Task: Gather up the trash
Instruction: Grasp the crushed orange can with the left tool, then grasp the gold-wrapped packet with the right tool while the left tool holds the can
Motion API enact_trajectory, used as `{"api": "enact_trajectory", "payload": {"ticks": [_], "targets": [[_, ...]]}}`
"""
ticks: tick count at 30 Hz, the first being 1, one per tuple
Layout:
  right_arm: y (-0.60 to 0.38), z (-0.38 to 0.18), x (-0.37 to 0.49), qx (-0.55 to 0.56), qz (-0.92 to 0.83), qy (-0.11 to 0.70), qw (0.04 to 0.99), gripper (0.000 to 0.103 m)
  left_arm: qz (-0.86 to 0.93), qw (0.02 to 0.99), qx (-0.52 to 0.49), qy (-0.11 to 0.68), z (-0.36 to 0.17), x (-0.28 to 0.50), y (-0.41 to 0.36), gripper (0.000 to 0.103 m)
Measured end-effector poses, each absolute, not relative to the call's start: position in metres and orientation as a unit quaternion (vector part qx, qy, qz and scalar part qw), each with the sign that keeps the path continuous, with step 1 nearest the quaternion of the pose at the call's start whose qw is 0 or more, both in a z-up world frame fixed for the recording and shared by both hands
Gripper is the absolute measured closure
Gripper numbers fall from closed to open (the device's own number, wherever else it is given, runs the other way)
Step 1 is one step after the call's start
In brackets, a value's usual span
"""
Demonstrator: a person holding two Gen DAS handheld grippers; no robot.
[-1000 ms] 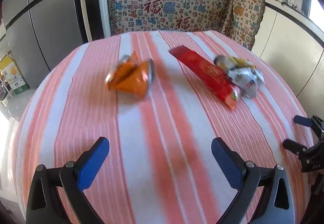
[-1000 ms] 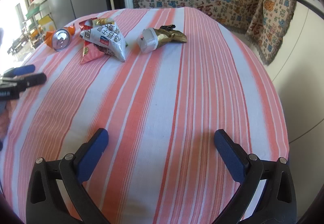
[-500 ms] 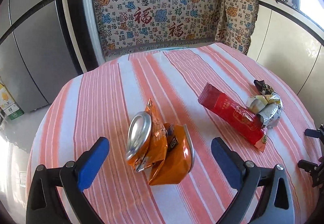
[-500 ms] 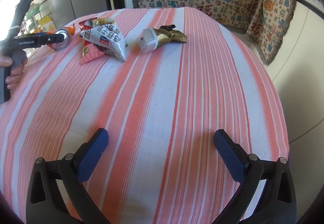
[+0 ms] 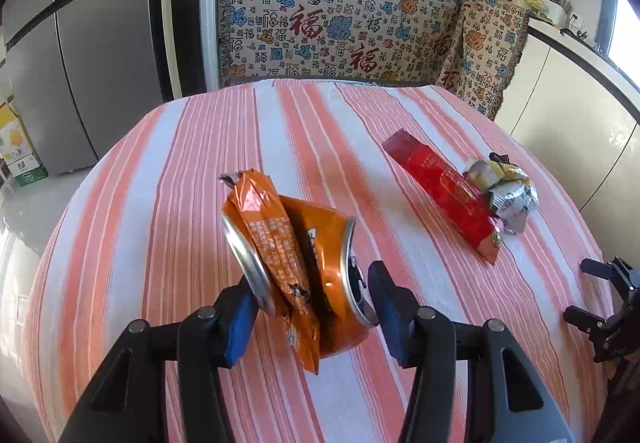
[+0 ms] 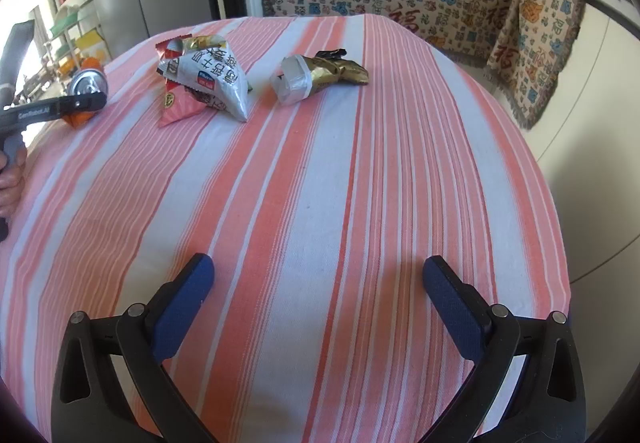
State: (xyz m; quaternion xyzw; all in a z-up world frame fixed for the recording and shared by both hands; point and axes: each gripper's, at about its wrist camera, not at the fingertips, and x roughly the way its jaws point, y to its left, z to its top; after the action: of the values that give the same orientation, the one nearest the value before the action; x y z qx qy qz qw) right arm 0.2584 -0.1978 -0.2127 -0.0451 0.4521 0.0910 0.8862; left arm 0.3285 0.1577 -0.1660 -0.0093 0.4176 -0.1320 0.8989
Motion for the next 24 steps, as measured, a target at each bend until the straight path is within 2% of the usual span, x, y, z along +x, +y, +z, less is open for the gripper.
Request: {"api": "enact_trajectory", "payload": {"ticks": [7,12,14,16,21,24], "targets": [[-0.2,-0.21,0.263,-0.036,0.097,0.46,0.882,0.0,-0.132,0.897,-0.012,0.422,-0.163,0.291,0.148,0.049],[-0.217,-0.18,0.302,0.076,0.084,0.447,0.887,0.003,-0.14,0.895,-0.023,0.424,-0.161,0.272,0.15,0.049],[-0.22,-0.173,0.329,0.125,0.073,0.456,0.878,0.025,-0.139,0.895,-0.019,0.424,-0.161,0.267,0.149,0.049],[-0.219,-0.173,0.356,0.158,0.06,0.466,0.869,0.034,-0.138,0.895,-0.011,0.423,-0.16,0.263,0.146,0.049],[-0.202,-0.179,0.399,0.191,0.049,0.479,0.855,0.034,-0.137,0.897,-0.012,0.421,-0.159,0.253,0.145,0.049],[-0.187,-0.192,0.41,0.151,0.047,0.503,0.85,0.037,-0.135,0.896,-0.013,0.422,-0.159,0.249,0.145,0.049]]}}
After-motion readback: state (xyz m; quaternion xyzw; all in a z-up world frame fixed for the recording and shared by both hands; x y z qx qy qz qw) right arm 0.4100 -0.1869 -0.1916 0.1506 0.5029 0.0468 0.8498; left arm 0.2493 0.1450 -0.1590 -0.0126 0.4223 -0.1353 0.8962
